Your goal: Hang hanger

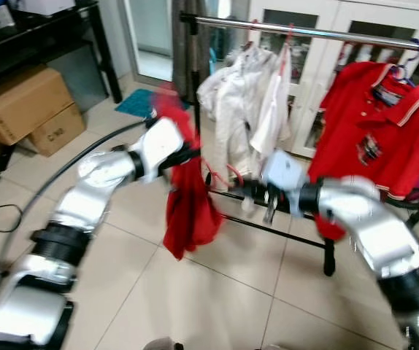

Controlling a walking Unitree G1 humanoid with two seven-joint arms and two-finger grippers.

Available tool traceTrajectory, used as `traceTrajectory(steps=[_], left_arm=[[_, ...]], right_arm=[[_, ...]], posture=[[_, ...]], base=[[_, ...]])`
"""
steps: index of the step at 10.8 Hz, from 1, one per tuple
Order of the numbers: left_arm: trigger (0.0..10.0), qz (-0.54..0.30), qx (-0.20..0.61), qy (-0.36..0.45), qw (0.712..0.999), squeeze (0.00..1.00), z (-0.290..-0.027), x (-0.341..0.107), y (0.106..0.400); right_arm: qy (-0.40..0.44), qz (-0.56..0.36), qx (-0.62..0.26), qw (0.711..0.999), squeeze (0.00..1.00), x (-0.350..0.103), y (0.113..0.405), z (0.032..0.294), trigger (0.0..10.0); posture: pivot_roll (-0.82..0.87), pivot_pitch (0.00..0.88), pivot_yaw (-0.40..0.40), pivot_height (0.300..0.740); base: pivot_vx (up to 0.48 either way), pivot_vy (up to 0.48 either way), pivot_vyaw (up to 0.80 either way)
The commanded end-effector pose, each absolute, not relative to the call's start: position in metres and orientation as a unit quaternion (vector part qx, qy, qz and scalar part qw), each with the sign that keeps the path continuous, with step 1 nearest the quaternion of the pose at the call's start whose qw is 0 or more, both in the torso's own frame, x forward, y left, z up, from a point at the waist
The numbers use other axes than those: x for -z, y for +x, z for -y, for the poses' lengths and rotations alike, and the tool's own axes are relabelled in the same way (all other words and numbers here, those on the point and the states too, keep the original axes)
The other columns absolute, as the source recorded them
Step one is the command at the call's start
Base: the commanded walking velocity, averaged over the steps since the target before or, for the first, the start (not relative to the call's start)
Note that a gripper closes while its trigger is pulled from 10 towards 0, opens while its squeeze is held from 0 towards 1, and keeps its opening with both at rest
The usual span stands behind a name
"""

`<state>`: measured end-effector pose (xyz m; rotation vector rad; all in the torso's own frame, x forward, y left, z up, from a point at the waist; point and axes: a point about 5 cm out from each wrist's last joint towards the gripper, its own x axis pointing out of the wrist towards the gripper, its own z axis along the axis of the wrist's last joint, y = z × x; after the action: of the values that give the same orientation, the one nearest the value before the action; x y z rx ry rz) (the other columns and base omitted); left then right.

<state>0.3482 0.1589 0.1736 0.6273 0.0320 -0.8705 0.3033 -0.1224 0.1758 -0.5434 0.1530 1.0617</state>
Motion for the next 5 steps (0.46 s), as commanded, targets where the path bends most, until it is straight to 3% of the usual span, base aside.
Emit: traceTrajectory(steps=[1,2,3,5], left_arm=[[10.0,-0.018,0.416,0.288,0.862,0.0,-0.163,-0.175,0.347],[10.0,-0.022,0.43,0.271,0.861,0.15,-0.167,-0.175,0.341],[10.0,-0.027,0.451,0.255,0.855,1.0,-0.169,-0.177,0.334],[10.0,-0.023,0.515,0.209,0.831,1.0,-0.165,-0.199,0.323]], right_arm=[[-0.275,-0.069,-0.504,0.816,0.0,-0.185,0.309,0.119,0.0],[-0.291,-0.074,-0.5,0.812,0.0,-0.189,0.314,0.122,0.0],[-0.303,-0.08,-0.496,0.81,0.0,-0.19,0.318,0.127,0.0],[-0.322,-0.094,-0.498,0.8,0.0,-0.19,0.32,0.14,0.0]], posture=[[-0.05,0.0,0.007,0.74],[-0.05,0.0,0.004,0.74],[-0.05,0.0,-0.006,0.74],[-0.03,0.0,-0.013,0.74]], base=[[0.0,0.0,0.0],[0.0,0.0,0.0],[0.0,0.0,0.0],[0.0,0.0,0.0]])
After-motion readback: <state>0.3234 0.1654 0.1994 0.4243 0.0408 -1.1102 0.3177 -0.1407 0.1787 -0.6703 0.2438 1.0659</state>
